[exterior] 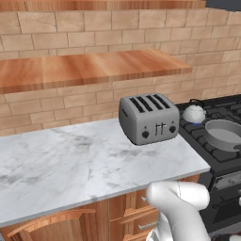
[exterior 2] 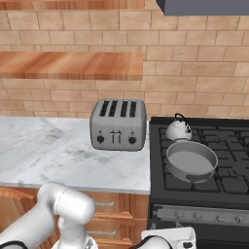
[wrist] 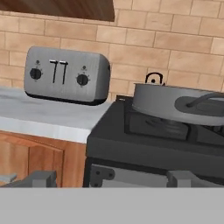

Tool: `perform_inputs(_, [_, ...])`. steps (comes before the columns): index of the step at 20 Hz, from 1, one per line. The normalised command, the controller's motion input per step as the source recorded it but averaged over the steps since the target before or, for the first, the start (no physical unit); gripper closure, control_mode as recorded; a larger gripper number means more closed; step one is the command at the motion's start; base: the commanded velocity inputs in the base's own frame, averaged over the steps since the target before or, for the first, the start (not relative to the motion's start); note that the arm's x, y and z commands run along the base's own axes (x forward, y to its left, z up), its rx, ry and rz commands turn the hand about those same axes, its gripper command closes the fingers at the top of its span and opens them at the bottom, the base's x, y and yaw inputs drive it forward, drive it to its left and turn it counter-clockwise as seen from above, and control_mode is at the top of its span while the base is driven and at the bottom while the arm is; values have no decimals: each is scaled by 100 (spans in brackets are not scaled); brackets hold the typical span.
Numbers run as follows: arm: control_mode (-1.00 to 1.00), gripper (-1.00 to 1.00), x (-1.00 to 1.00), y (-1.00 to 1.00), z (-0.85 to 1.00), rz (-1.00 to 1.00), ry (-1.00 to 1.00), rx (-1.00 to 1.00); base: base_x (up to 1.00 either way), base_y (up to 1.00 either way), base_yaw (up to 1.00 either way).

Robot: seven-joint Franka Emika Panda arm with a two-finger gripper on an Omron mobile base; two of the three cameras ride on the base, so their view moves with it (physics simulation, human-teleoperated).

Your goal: Pick the kettle from the cabinet and place it on a stove burner. Then pick the pot from the counter and place it on another stove burner. Finally, turn both burners on.

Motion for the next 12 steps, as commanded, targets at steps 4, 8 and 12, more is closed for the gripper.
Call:
perform_inputs(4, [-100, -100, 21, 0, 0, -7, 11, 0, 0, 0, 0])
perform_inputs(8, [-100, -100, 10, 0, 0, -7, 6, 0, 0, 0, 0])
perform_inputs(12, [-100, -100, 3, 0, -10, -4, 1, 0, 0, 0, 0])
